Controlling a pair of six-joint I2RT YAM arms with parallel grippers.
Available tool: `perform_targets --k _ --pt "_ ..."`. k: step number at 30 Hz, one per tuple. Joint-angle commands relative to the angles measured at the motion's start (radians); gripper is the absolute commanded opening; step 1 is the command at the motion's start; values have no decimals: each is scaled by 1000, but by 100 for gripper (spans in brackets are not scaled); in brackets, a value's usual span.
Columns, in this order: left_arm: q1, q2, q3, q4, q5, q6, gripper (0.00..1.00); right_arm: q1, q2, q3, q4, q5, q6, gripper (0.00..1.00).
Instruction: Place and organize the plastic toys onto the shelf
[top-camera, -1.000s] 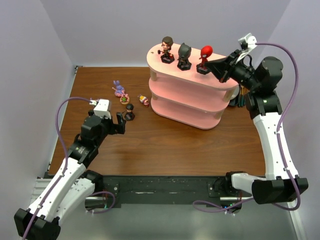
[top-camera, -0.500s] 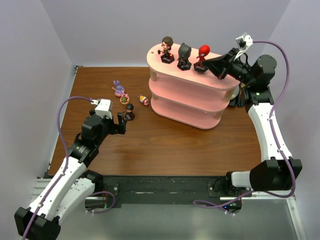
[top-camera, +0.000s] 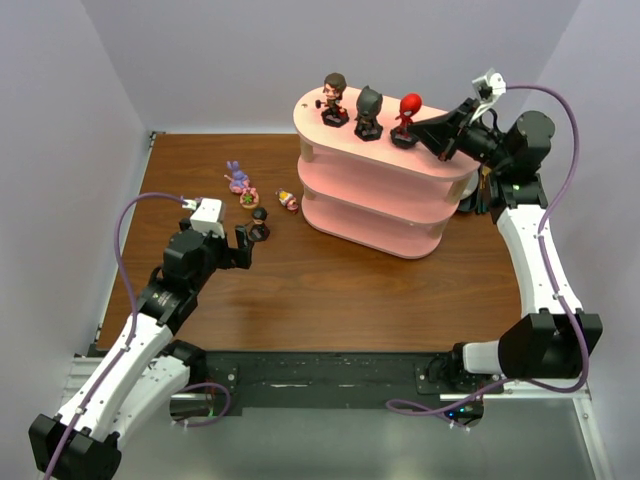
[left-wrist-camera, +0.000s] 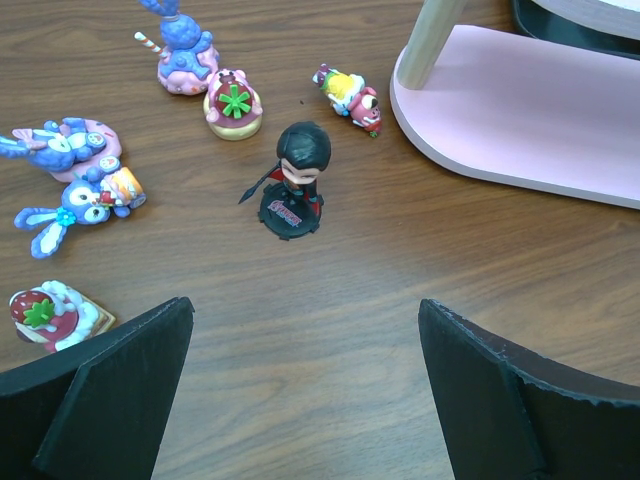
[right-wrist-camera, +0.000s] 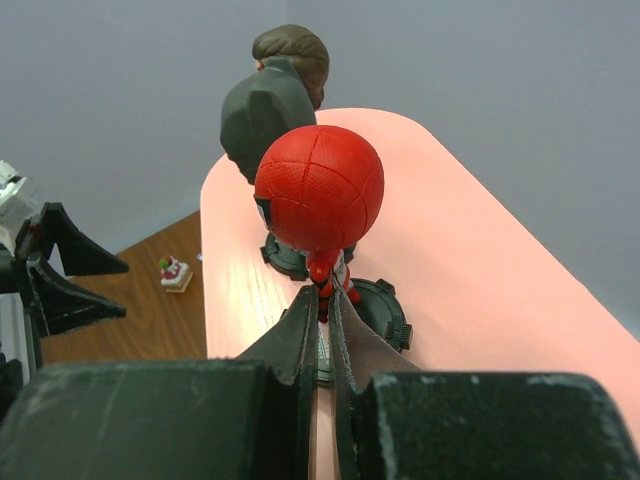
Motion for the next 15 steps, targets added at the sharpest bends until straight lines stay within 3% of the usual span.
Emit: perform_targets --k 1,15 --pt "4 -10 1 50 13 25 100 -6 10 -9 46 -35 -22 0" --pt "4 -10 -2 52 25 29 100 -6 41 -10 69 -81 -13 0"
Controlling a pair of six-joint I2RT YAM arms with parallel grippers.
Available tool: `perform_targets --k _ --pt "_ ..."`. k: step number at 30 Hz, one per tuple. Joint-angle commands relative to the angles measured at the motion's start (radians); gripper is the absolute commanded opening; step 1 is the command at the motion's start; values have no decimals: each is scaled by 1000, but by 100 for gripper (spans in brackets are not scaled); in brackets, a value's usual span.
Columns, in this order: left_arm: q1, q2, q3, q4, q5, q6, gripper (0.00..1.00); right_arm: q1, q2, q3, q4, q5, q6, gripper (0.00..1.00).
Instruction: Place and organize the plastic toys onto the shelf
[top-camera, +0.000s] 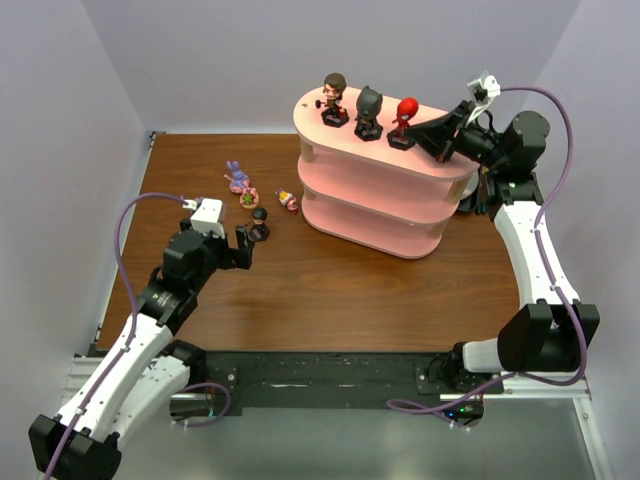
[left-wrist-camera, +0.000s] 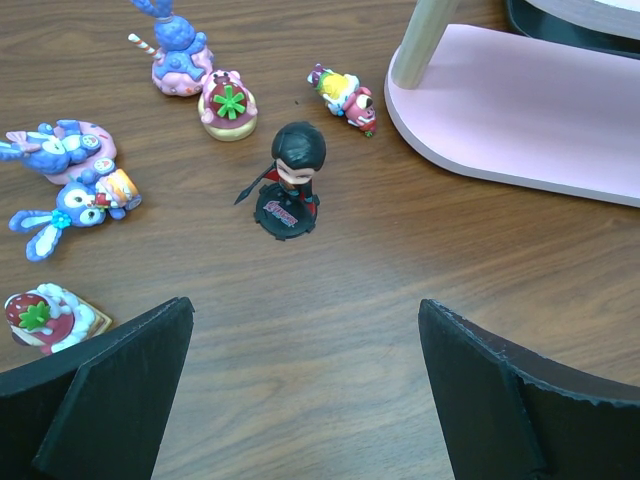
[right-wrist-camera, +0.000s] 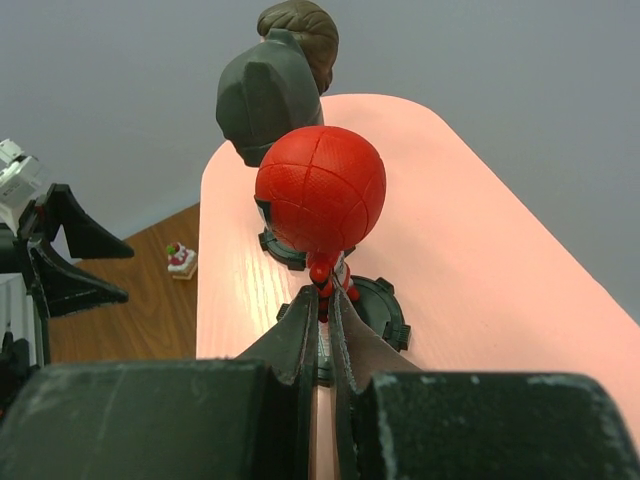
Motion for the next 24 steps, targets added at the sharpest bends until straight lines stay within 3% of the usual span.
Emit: perform_targets --k 1,4,7,13,15,19,24 --pt "4 -6 -1 51 14 26 100 -1 6 7 22 -28 -12 0" --pt "4 -8 -1 53 16 28 100 -1 5 4 14 -26 -15 7" --pt "4 -6 0 53 20 29 100 -1 0 4 14 -22 -18 26" --pt "4 -6 -1 53 23 29 100 -1 -23 18 -17 -11 -33 48" --pt "3 -3 0 53 25 31 100 -2 -33 26 -61 0 -61 52" --pt "4 -2 -3 58 25 35 100 -1 -111 36 -179 60 -120 70" --pt "4 15 -4 68 27 48 100 -1 -242 0 -343 181 -153 82"
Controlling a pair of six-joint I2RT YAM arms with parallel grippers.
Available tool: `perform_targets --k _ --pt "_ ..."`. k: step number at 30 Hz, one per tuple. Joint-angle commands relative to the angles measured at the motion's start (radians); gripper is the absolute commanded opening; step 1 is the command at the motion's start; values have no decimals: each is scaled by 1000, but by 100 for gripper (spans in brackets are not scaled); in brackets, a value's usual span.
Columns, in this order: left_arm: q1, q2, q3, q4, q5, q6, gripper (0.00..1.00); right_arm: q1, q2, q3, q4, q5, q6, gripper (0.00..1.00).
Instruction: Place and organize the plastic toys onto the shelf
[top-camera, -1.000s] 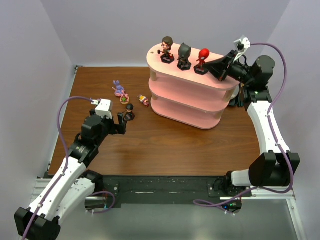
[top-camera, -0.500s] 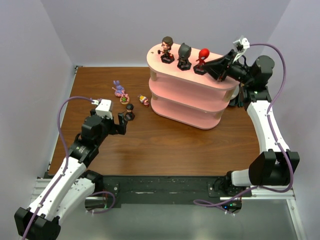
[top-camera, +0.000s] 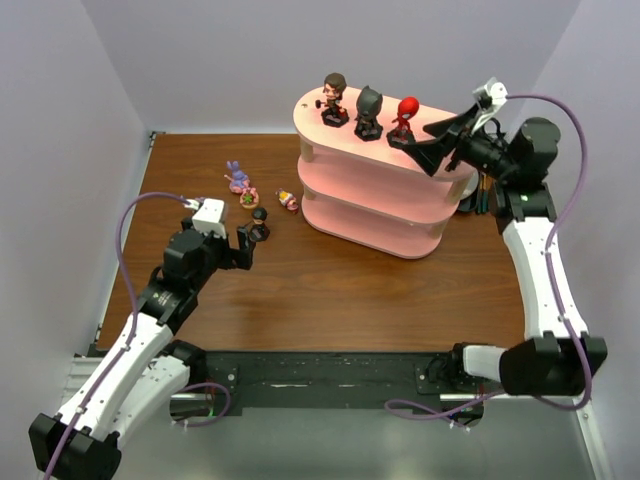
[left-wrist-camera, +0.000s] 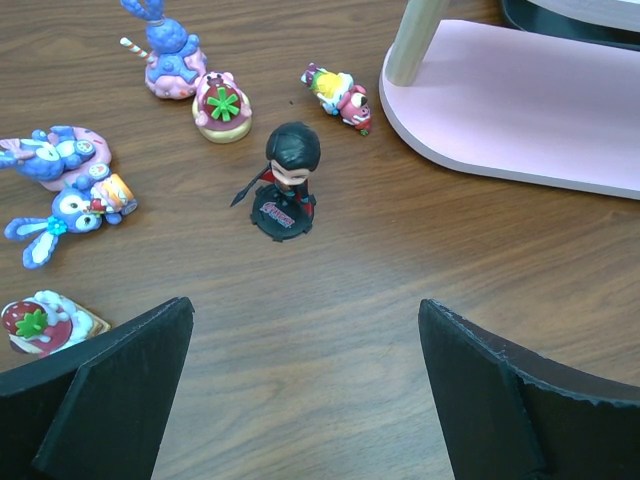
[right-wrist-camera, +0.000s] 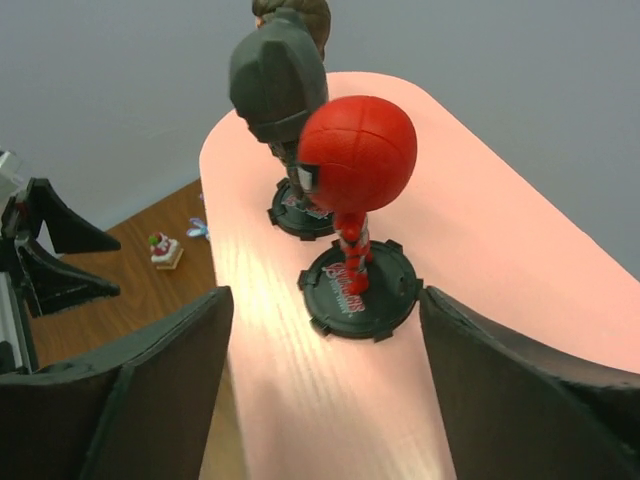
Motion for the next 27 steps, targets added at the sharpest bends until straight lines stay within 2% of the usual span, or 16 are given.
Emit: perform_targets --k 1,9,16,27 --pt "4 22 -6 72 10 37 100 -1 -158 -22 -150 108 -55 84" --pt "4 157 56 73 79 142 100 -1 -473 -238 -313 177 -43 91" --pt "3 316 146 108 11 188 100 -1 -714 -480 -304 207 31 93" --pt "11 608 272 172 -26 235 97 18 -801 -577 -336 201 32 94"
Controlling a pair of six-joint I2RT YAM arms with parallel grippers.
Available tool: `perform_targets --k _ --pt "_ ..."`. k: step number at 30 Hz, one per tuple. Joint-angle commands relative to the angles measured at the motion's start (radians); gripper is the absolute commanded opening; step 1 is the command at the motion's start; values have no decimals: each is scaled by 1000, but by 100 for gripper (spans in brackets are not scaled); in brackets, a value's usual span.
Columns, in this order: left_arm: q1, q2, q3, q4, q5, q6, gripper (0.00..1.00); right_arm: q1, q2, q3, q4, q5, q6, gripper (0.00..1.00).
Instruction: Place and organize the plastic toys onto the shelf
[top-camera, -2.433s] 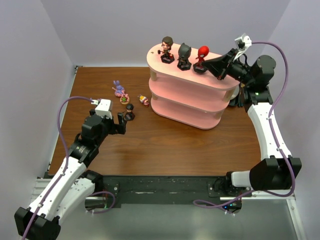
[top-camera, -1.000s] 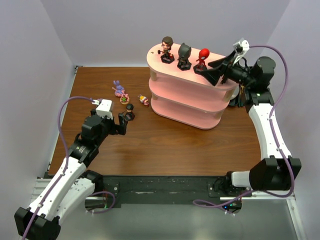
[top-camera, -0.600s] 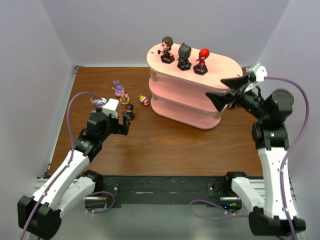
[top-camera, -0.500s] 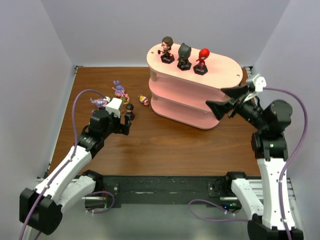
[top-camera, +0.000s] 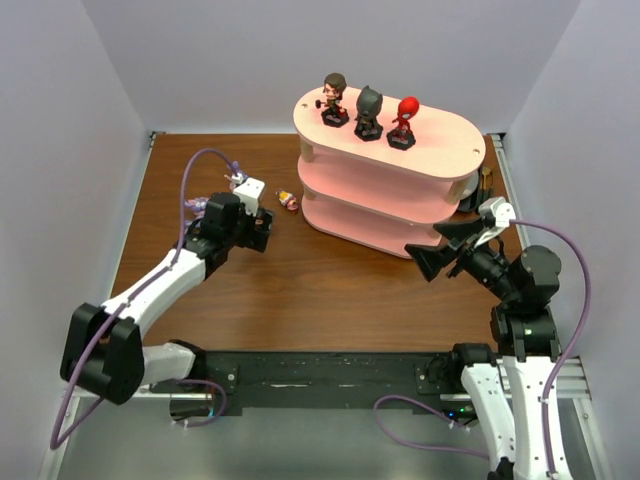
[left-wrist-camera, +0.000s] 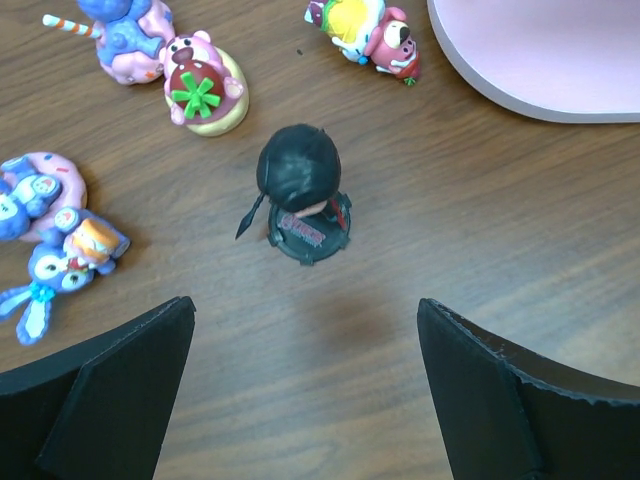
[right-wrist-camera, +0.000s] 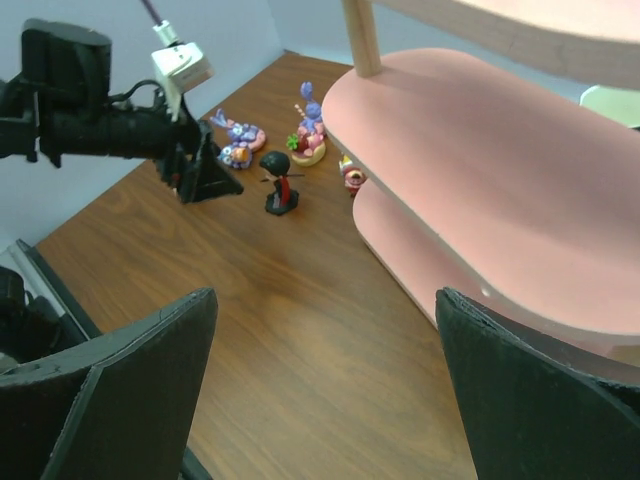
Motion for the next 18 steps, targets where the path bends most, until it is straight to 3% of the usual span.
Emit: perform_targets --k 1,7,18 --pt "14 68 87 76 -7 31 97 9 -17 -16 -15 16 2 95" --pt "41 183 145 108 57 10 92 36 -29 -21 -27 22 -13 95" --pt "99 295 201 129 160 2 73 41 -43 -41 -32 24 -18 97"
